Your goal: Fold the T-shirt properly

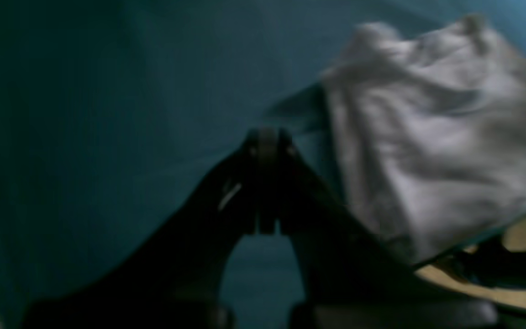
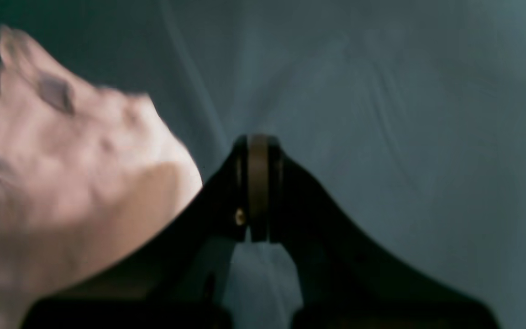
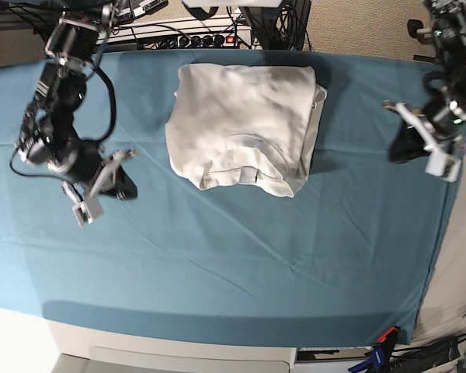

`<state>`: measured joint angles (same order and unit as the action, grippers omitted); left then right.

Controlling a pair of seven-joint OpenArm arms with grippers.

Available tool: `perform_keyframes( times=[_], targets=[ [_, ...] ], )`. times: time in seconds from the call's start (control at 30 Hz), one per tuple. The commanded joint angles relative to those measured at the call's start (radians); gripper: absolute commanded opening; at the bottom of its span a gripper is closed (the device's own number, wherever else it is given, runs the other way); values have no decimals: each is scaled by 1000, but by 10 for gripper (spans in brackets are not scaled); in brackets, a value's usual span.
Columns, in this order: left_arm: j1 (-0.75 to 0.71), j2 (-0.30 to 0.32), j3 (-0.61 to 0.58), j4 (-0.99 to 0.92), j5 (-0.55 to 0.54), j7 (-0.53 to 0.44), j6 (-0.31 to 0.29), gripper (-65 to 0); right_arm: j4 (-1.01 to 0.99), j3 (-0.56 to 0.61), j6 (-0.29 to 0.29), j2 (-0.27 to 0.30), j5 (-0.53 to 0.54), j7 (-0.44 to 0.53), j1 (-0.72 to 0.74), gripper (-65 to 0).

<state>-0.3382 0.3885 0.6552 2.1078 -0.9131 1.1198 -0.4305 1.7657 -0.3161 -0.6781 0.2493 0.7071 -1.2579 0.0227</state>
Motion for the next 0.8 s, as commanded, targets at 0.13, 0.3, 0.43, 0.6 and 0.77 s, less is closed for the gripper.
perform_keyframes(
  times=[0.13, 0.3, 0.43, 0.6, 0.77],
  targets=[
    [-103, 24, 151, 31, -26, -16, 19, -650, 136, -136, -2, 34, 19, 4, -156, -650],
    [-215, 24, 255, 66, -73, 12, 15, -650, 336, -339, -2, 53, 101, -4, -372, -650],
    [-330, 24, 290, 89, -87, 21, 11, -650, 476, -508, -2, 53, 139, -37, -549, -650],
    [-493, 1, 290, 90, -160, 58, -17, -650, 532, -689, 27, 39, 143, -73, -724, -650],
    [-634, -52, 290, 89, -270, 96, -42, -650, 530, -747, 50, -6, 142, -95, -858, -650]
  ],
)
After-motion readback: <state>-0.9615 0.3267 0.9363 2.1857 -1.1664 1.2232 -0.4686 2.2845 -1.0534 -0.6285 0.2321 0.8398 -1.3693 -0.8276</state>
